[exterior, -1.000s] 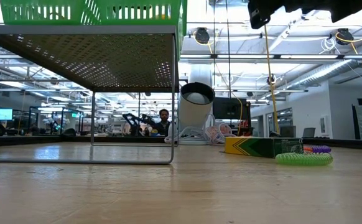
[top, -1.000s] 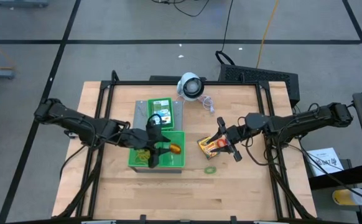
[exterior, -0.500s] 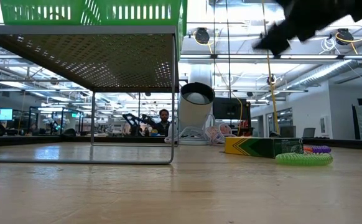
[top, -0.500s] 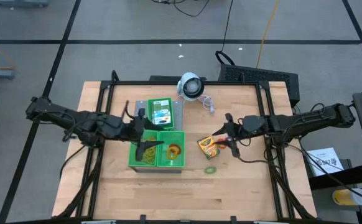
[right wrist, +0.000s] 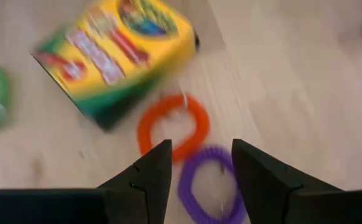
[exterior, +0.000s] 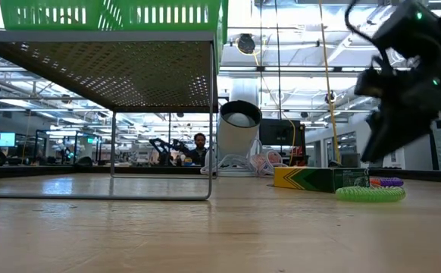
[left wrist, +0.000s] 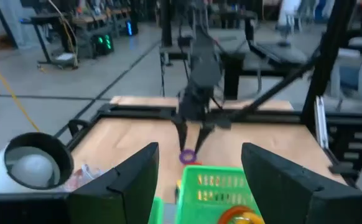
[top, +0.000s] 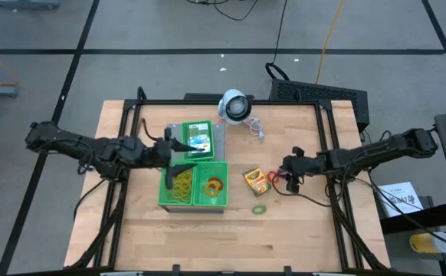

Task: Pick & Place Office Desk Supplies
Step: Put the violet spring keychain into the bottom right basket on the shelf

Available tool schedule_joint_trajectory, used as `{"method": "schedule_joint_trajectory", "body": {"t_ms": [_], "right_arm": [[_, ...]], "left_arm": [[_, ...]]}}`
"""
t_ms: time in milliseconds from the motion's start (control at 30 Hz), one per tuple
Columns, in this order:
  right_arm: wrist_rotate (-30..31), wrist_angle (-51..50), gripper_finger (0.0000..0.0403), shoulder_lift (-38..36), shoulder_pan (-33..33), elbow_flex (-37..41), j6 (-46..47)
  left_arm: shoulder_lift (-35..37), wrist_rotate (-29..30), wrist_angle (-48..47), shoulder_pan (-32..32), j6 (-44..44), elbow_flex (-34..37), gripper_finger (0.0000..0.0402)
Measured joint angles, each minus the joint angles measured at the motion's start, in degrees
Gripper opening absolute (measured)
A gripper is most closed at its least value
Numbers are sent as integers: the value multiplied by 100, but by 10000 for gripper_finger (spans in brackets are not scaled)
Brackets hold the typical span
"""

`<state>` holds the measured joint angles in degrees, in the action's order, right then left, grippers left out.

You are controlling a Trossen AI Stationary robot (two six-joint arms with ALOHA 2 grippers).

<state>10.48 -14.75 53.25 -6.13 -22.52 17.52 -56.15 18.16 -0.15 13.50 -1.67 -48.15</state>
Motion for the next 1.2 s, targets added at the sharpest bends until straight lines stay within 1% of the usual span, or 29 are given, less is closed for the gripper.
{"method": "schedule_joint_trajectory", "body": {"t_ms": [133,233,300,567,767,900,1000,1133,1200], "right_arm": [[-7,26,155,0,0,371,195],[0,73,155,-4,-7,544,308],[1,99,155,7,-71,628,375],[-4,147,155,17,-711,672,456],[88,223,151,270,-824,693,928],[157,379,121,585,-824,893,1227],[207,380,82,725,-824,991,1479],[409,388,21,756,-823,1036,1592],[514,488,12,729,-820,1037,1672]], "left_arm": [[421,-10,546,-79,13,477,239],[519,-14,972,-115,-26,793,239],[565,-12,1086,-127,-91,912,239],[562,13,1183,-150,-169,921,239],[561,25,1202,-290,-185,921,239],[527,36,1206,-367,-184,921,239],[463,35,1179,-395,-184,924,239],[478,-1,1246,-396,-238,926,239],[471,-5,1235,-396,-305,926,239]]}}
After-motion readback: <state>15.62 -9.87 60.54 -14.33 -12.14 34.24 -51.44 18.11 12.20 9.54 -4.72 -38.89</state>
